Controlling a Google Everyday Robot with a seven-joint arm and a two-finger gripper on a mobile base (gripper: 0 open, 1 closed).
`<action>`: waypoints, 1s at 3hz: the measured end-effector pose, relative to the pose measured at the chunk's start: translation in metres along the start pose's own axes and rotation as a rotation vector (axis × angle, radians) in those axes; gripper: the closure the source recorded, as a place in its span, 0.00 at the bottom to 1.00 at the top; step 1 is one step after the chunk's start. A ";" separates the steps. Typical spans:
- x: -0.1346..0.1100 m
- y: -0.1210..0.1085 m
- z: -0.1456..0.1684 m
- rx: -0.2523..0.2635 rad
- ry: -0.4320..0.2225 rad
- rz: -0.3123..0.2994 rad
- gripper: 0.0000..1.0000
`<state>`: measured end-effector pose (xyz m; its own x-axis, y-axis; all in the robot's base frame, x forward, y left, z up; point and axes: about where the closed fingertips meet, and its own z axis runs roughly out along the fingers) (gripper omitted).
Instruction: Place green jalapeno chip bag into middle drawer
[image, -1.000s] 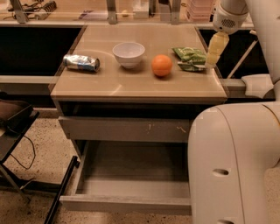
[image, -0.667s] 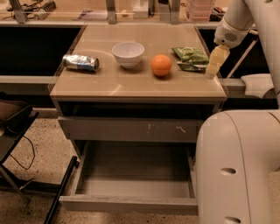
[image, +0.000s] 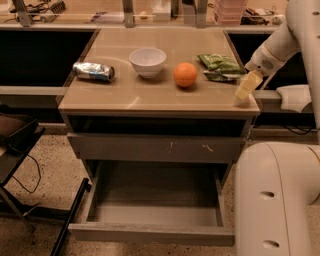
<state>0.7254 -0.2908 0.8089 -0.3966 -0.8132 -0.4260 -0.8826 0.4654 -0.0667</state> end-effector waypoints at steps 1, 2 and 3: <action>-0.005 -0.007 0.005 0.020 -0.014 -0.002 0.00; -0.032 -0.001 -0.017 0.031 -0.111 -0.065 0.00; -0.080 0.007 -0.058 0.071 -0.261 -0.157 0.00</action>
Offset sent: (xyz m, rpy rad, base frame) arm -0.0096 0.0407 0.0752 0.1613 -0.1580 0.1561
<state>0.7362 -0.2430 0.8947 -0.1704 -0.7643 -0.6219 -0.9044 0.3719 -0.2092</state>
